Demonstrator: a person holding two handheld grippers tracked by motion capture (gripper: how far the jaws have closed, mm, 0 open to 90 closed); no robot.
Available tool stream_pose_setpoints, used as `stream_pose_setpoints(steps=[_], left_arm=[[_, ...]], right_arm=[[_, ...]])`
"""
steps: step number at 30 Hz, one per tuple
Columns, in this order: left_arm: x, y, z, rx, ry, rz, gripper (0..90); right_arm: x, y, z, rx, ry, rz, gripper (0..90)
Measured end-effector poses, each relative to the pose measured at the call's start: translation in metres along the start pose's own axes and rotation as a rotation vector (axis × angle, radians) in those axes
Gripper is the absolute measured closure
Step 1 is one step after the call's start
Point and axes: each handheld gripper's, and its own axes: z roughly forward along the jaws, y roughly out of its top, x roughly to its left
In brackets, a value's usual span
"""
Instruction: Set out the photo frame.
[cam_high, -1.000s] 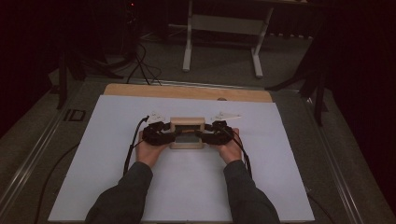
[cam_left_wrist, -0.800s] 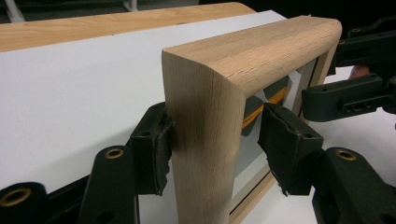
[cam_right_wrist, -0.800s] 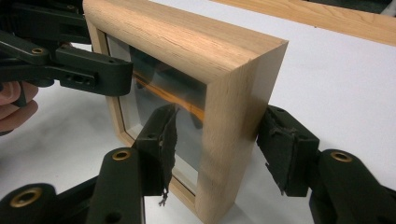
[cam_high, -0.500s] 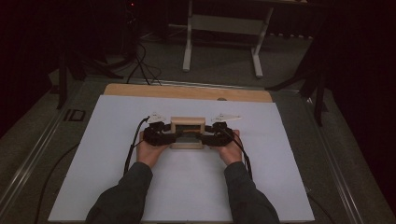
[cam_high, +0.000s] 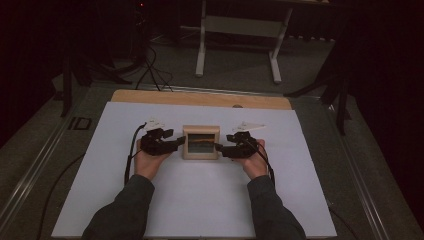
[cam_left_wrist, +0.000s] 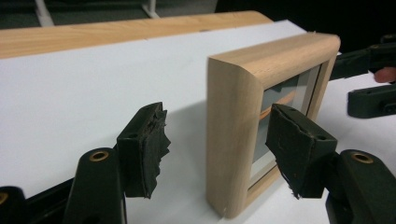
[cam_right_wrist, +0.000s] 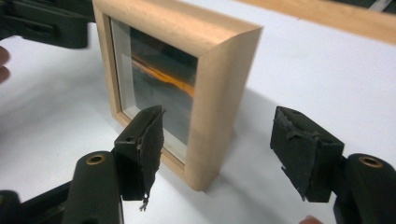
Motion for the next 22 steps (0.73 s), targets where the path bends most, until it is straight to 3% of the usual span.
stream_pose_setpoints(steps=[10, 22], left_arm=[[0.017, -0.012, -0.055, -0.084, 0.022, -0.039, 37.5], [0.025, -0.044, -0.097, -0.070, 0.085, -0.024, 37.5]], right_arm=[[-0.005, -0.016, -0.040, -0.055, -0.044, -0.033, 33.5], [-0.004, -0.041, -0.085, -0.087, -0.095, -0.071, 32.8]])
